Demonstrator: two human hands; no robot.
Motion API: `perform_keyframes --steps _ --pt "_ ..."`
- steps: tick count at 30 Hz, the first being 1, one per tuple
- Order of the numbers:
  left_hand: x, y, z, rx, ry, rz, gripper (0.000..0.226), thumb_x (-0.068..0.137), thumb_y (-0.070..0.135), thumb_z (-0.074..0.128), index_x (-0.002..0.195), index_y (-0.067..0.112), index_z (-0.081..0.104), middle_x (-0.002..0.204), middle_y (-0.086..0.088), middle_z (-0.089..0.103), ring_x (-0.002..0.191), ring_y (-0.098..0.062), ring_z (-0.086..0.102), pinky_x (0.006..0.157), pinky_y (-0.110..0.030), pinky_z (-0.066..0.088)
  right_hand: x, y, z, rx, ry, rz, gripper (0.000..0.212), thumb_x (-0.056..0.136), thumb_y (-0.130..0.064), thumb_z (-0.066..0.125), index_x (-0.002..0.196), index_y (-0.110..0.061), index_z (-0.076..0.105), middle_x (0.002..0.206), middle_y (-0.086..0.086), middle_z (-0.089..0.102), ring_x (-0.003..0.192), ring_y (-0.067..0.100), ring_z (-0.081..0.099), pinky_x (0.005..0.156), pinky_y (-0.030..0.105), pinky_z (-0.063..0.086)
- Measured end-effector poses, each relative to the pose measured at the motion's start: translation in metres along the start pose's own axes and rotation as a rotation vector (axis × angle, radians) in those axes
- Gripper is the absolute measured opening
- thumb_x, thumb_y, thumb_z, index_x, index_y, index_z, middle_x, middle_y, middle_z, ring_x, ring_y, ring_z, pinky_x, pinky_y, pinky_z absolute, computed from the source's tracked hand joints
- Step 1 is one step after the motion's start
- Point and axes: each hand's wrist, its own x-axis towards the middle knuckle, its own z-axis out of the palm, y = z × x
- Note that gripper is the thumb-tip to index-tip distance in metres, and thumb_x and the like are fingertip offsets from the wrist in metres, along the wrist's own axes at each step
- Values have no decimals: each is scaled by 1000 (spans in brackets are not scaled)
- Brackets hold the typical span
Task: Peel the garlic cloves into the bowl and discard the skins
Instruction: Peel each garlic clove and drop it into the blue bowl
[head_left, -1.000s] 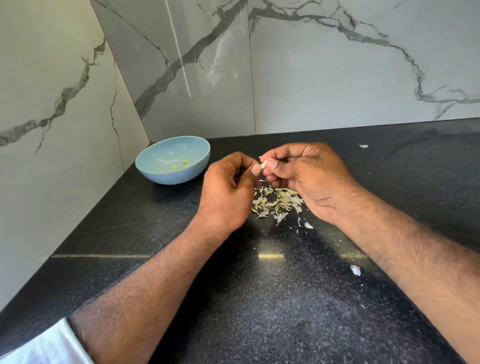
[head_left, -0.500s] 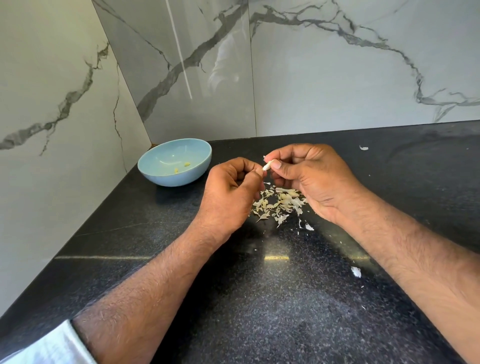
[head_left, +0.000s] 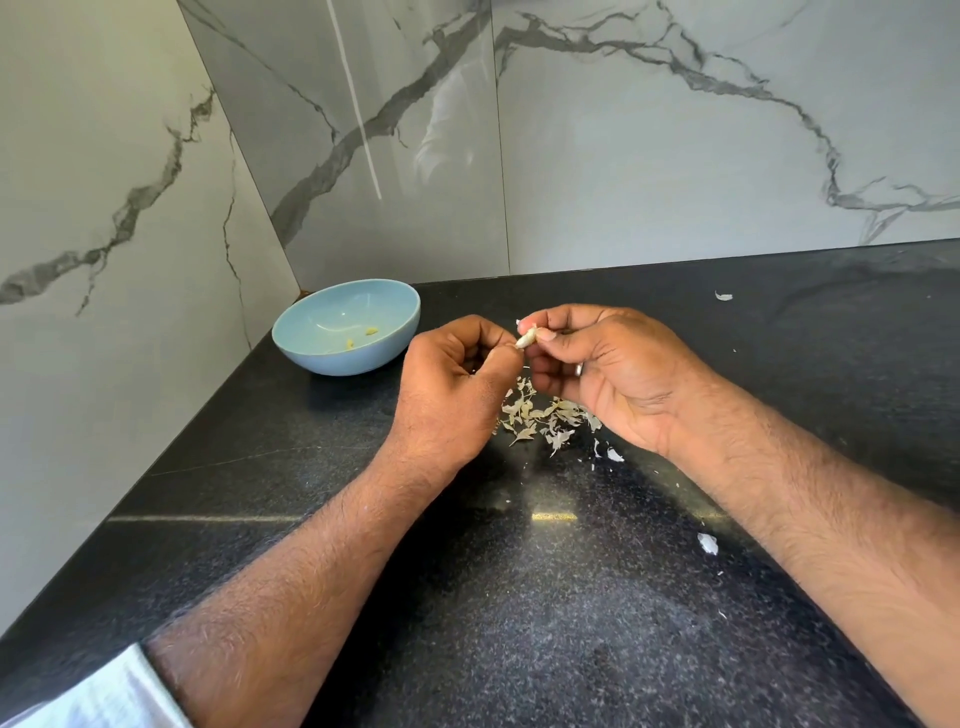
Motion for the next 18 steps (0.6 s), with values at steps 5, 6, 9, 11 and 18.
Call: perform_keyframes --steps 5,6,9,11,18 --pt "1 1 0 36 3 21 17 97 5 68 80 5 71 60 5 59 53 -3 45 51 -19 40 -2 -1 0 -189 39 -177 19 84 -9 81 99 0 78 93 19 76 84 23 72 78 36 64" --pt "0 2 0 35 -2 22 17 97 5 68 80 4 71 60 4 59 54 -3 45 51 -19 40 -1 0 0 -211 60 -202 15 85 -6 80 99 0 78 94 21 76 83 24 73 77 36 64" --pt "-1 4 1 1 -15 9 16 97 2 66 82 1 70 60 2 59 53 -5 46 51 -20 41 1 0 -3 -146 72 -173 19 81 -8 80 99 -2 78 92 20 76 82 25 72 75 35 63" --pt "-1 3 0 -28 -13 1 15 97 3 66 82 3 71 63 -9 63 58 -12 50 55 -25 44 2 -1 -5 -77 49 -134 24 77 -10 79 100 -2 78 90 16 75 79 22 71 73 33 62" --pt "1 1 1 -67 -9 12 17 97 10 69 81 9 73 69 -13 67 63 -19 53 61 -35 47 1 0 -2 -33 28 -81 17 94 8 65 106 -1 74 92 17 75 82 23 72 75 33 63"
